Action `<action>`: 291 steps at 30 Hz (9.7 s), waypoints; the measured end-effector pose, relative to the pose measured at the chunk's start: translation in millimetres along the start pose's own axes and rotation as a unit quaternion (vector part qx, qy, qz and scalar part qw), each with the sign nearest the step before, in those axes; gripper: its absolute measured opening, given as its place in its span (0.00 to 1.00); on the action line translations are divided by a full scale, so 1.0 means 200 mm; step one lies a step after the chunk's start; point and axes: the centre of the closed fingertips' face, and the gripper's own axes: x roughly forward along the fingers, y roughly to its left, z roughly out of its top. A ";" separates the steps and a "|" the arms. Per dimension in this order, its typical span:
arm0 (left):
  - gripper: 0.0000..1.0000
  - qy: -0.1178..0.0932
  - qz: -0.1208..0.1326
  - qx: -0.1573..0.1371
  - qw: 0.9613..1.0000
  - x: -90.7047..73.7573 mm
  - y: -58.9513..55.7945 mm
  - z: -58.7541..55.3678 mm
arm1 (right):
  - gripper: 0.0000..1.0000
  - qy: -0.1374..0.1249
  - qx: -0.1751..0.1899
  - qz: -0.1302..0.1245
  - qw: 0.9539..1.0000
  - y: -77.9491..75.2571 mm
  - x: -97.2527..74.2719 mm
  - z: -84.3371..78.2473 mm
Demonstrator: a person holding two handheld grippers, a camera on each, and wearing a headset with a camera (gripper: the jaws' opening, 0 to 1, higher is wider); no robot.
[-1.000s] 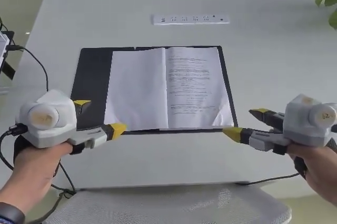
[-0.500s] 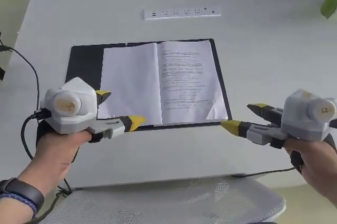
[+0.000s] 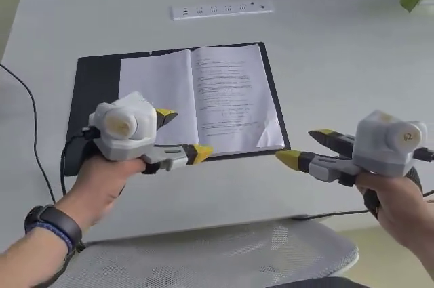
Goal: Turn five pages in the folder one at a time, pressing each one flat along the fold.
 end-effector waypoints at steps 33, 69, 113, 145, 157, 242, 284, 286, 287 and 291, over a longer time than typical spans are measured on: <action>0.63 0.046 -0.048 0.033 0.997 0.71 -0.16 0.04 | 0.62 -0.012 0.024 -0.007 1.000 -0.12 -0.06 -0.02; 0.56 0.074 -0.016 0.050 0.996 0.80 -0.15 -0.08 | 0.58 -0.004 0.038 0.011 0.999 -0.15 0.04 -0.02; 0.47 0.050 0.005 0.078 0.996 0.83 -0.08 -0.10 | 0.52 -0.002 0.050 0.040 0.998 -0.19 0.22 0.03; 0.45 0.049 0.007 0.068 0.996 0.84 -0.07 -0.10 | 0.36 -0.015 0.152 0.080 0.985 -0.30 0.53 0.10; 0.46 0.051 0.006 0.066 0.997 0.82 -0.09 -0.09 | 0.15 -0.016 0.199 0.072 0.977 -0.35 0.55 0.03; 0.75 -0.017 0.100 -0.020 0.995 -0.24 0.42 -0.15 | 0.00 -0.085 0.065 0.201 0.974 0.47 0.67 0.66; 0.78 -0.021 0.159 -0.063 0.985 -0.60 0.59 -0.40 | 0.00 0.064 0.066 0.243 0.966 0.97 1.27 0.29; 0.77 -0.019 0.158 -0.064 0.985 -0.61 0.58 -0.41 | 0.00 0.071 0.072 0.241 0.965 0.97 1.29 0.27; 0.77 -0.018 0.158 -0.065 0.985 -0.60 0.58 -0.41 | 0.00 0.074 0.078 0.238 0.965 0.96 1.31 0.26; 0.77 -0.016 0.157 -0.067 0.985 -0.59 0.57 -0.42 | 0.00 0.082 0.103 0.230 0.964 0.95 1.36 0.24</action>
